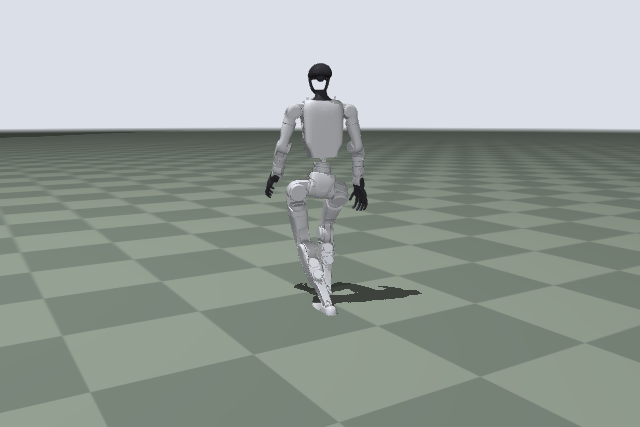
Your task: Walk
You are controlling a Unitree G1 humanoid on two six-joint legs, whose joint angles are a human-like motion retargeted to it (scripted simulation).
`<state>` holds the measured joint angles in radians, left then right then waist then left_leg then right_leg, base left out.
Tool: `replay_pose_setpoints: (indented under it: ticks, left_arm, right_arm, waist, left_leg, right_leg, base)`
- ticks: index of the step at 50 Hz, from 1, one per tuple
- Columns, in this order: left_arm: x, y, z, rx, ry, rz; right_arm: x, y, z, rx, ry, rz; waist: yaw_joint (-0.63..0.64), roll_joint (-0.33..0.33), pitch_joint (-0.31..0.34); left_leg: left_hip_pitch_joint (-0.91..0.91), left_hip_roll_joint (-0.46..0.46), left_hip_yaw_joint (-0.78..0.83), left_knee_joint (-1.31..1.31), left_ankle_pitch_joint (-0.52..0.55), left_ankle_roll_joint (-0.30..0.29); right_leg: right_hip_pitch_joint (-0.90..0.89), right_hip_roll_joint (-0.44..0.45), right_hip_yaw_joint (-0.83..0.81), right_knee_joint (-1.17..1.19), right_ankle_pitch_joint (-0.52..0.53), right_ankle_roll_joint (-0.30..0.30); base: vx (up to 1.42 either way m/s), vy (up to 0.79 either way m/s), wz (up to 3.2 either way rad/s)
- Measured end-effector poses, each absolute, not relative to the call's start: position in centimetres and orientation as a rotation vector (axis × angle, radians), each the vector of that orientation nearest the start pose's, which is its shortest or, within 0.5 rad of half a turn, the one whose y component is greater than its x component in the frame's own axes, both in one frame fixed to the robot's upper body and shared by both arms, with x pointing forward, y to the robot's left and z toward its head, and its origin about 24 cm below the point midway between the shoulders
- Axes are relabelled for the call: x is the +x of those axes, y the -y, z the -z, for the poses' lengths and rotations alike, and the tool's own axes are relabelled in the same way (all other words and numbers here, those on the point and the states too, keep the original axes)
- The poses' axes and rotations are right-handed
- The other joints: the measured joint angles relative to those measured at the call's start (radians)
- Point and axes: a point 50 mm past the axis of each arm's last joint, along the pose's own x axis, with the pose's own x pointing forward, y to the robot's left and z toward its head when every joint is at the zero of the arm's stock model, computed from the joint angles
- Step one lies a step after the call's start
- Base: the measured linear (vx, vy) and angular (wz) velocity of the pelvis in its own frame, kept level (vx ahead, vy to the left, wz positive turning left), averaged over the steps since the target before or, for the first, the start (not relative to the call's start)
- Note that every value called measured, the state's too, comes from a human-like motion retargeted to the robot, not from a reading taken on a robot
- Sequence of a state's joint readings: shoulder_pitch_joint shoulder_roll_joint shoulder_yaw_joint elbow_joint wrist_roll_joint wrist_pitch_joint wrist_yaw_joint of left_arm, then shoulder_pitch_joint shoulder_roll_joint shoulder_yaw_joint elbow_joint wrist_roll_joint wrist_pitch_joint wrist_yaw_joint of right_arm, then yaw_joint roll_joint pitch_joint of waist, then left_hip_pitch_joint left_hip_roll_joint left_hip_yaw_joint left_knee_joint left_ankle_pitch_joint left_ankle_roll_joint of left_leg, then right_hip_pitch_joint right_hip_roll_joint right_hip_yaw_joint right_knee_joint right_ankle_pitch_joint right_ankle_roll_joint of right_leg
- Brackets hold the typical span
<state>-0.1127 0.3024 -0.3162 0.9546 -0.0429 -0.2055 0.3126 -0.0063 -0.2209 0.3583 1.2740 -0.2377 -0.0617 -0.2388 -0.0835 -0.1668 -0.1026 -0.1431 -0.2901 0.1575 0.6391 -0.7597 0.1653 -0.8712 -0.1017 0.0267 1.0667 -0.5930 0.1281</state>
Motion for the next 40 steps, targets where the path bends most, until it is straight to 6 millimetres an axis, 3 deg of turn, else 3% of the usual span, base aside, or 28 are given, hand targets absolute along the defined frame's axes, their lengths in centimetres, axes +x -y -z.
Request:
replay_pose_setpoints:
  ticks: [5, 7, 10, 13, 17, 20, 25, 28, 31, 33, 35, 37, 40]
  left_arm:
    - [15.6, -21.4, 12.7, 0.453, -0.738, -0.099]
    - [13.4, -21.3, 13.7, 0.454, -0.812, -0.072]
    - [10.6, -20.9, 14.9, 0.46, -0.917, -0.017]
    - [8.6, -20.6, 15.6, 0.467, -0.99, 0.024]
    - [6.8, -20.6, 15.9, 0.448, -1.037, 0.029]
    - [5.9, -20.6, 15.9, 0.414, -1.05, -0.001]
    - [5.3, -20.3, 16.0, 0.365, -1.064, -0.059]
    - [4.9, -20.1, 16.2, 0.364, -1.076, -0.059]
    - [4.8, -19.9, 16.3, 0.386, -1.085, -0.04]
    - [5.1, -20.0, 16.3, 0.407, -1.08, -0.033]
    - [5.9, -20.1, 16.1, 0.425, -1.058, -0.039]
    - [7.3, -20.4, 15.8, 0.451, -1.017, -0.049]
    - [9.8, -21.1, 15.2, 0.496, -0.95, -0.073]
  right_arm:
    - [7.3, 21.7, 16.7, -0.741, -1.171, -0.121]
    - [8.1, 21.5, 16.6, -0.749, -1.146, -0.112]
    - [11.0, 21.2, 15.9, -0.784, -1.053, -0.107]
    - [15.4, 20.9, 14.4, -0.826, -0.909, -0.087]
    - [21.4, 20.2, 11.4, -0.838, -0.705, -0.035]
    - [24.9, 19.5, 9.0, -0.813, -0.572, 0.011]
    - [27.9, 18.5, 6.4, -0.782, -0.434, 0.045]
    - [27.6, 18.1, 6.6, -0.785, -0.435, 0.021]
    - [25.6, 17.9, 8.4, -0.794, -0.513, -0.032]
    - [23.5, 17.8, 10.2, -0.791, -0.598, -0.082]
    - [21.1, 17.8, 11.8, -0.777, -0.694, -0.131]
    - [18.9, 17.9, 13.2, -0.776, -0.781, -0.168]
    - [15.8, 18.6, 14.6, -0.797, -0.892, -0.193]
  waist:
    - [0.05, 0.048, 0.028]
    - [0.088, 0.122, 0.031]
    - [0.148, 0.174, 0.037]
    - [0.198, 0.161, 0.041]
    - [0.234, 0.111, 0.045]
    - [0.235, 0.074, 0.042]
    - [0.199, 0.025, -0.008]
    - [0.176, -0.007, -0.023]
    - [0.155, -0.046, -0.017]
    - [0.135, -0.089, -0.006]
    - [0.111, -0.13, 0.014]
    - [0.085, -0.149, 0.03]
    - [0.05, -0.141, 0.051]
  left_leg:
    - [-0.011, 0.11, -0.01, 0.368, -0.021, -0.064]
    - [-0.072, 0.247, -0.022, 0.602, 0.053, -0.114]
    - [-0.218, 0.401, -0.021, 0.915, 0.222, -0.13]
    - [-0.386, 0.48, -0.009, 1.072, 0.215, -0.063]
    - [-0.585, 0.468, 0.022, 1.017, 0.121, -0.007]
    - [-0.682, 0.398, 0.049, 0.81, 0.08, -0.011]
    - [-0.744, 0.213, 0.044, 0.337, 0.079, -0.047]
    - [-0.715, 0.132, 0.045, 0.254, 0.111, -0.03]
    - [-0.676, 0.065, 0.062, 0.32, 0.132, 0.002]
    - [-0.606, -0.005, 0.077, 0.31, 0.134, 0.035]
    - [-0.524, -0.074, 0.093, 0.277, 0.126, 0.068]
    - [-0.441, -0.11, 0.095, 0.24, 0.102, 0.089]
    - [-0.302, -0.125, 0.078, 0.176, 0.057, 0.097]
  right_leg:
    - [0.112, 0.068, -0.046, 0.137, -0.008, -0.066]
    - [0.184, 0.156, -0.112, 0.108, -0.024, -0.12]
    - [0.24, 0.234, -0.147, 0.09, -0.072, -0.189]
    - [0.283, 0.253, -0.124, 0.074, -0.114, -0.206]
    - [0.344, 0.231, -0.077, 0.056, -0.157, -0.184]
    - [0.393, 0.19, -0.049, 0.041, -0.186, -0.161]
    - [0.433, 0.091, -0.028, 0.012, -0.206, -0.134]
    - [0.464, 0.032, -0.01, 0.062, -0.224, -0.115]
    - [0.516, -0.035, 0.008, 0.174, -0.205, -0.071]
    - [0.541, -0.105, 0.026, 0.277, -0.102, -0.015]
    - [0.521, -0.183, 0.048, 0.422, 0.083, 0.039]
    - [0.45, -0.241, 0.069, 0.562, 0.217, 0.045]
    - [0.321, -0.287, 0.088, 0.69, 0.214, -0.012]
  base:
    - [-0.01, -0.06, -0.13]
    - [-0.03, -0.08, -0.3]
    - [-0.07, -0.08, -0.13]
    - [-0.03, -0.04, 0.05]
    - [0.0, 0.0, 0.0]
    - [-0.01, 0.03, 0.26]
    - [-0.02, 0.04, 0.42]
    - [0.01, 0.04, 0.31]
    - [0.04, 0.03, 0.28]
    - [0.04, 0.06, 0.32]
    - [0.0, 0.07, 0.17]
    - [-0.02, 0.07, -0.08]
    - [0.01, 0.08, -0.31]
